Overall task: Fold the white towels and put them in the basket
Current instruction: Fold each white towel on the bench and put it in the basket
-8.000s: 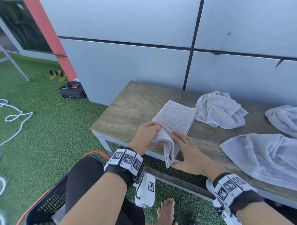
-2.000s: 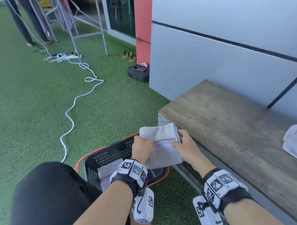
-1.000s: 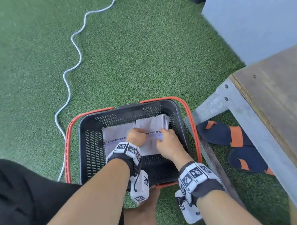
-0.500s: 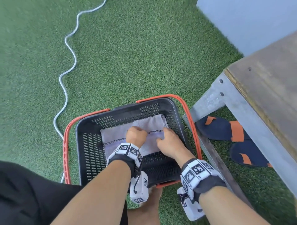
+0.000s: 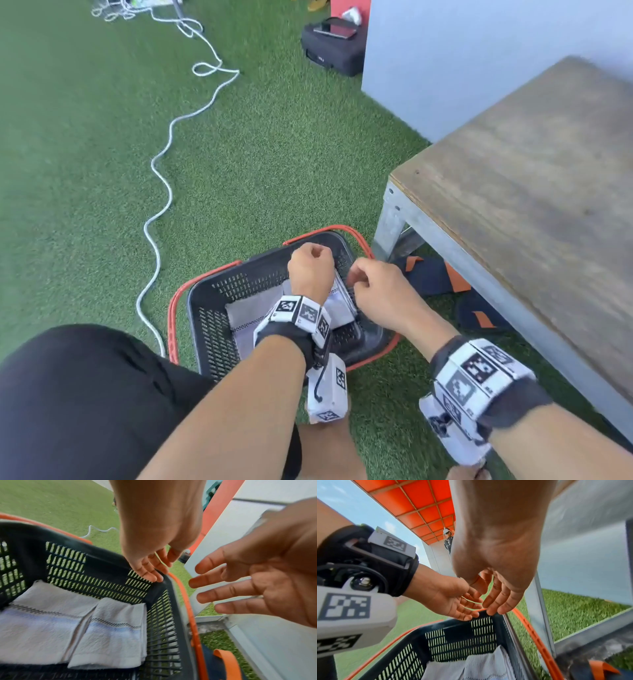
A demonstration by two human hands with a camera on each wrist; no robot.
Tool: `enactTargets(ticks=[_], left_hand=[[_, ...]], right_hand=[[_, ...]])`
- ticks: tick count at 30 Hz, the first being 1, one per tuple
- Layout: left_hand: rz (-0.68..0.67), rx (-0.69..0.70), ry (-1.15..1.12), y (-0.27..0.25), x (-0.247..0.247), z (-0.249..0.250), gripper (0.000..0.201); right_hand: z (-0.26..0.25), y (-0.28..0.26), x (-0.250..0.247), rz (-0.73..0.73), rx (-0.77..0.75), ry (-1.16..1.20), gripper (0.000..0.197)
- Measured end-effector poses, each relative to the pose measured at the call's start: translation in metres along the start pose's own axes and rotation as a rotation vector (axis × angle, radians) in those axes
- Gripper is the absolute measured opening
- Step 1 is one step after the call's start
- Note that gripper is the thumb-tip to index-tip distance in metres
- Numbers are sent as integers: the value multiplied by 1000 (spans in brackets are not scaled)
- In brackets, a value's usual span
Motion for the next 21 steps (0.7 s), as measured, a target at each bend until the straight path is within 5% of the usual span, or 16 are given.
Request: enactTargets(ticks=[9,21], left_hand=[[78,422,-69,-94,5,121,17],[-330,599,170,-210,99,179,15]], right_hand=[[-23,-111,-64,304,-97,81,28],[33,-237,-122,589,38,162,10]])
Point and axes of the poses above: each hand's wrist, its own y-axis towards the middle knuckle, its own x-axis out of the palm, z = x × y, the point moved 3 cm from there along y, towards the middle knuckle, and after that the axes turned 12 degrees about -z, right-handed, at the moved point
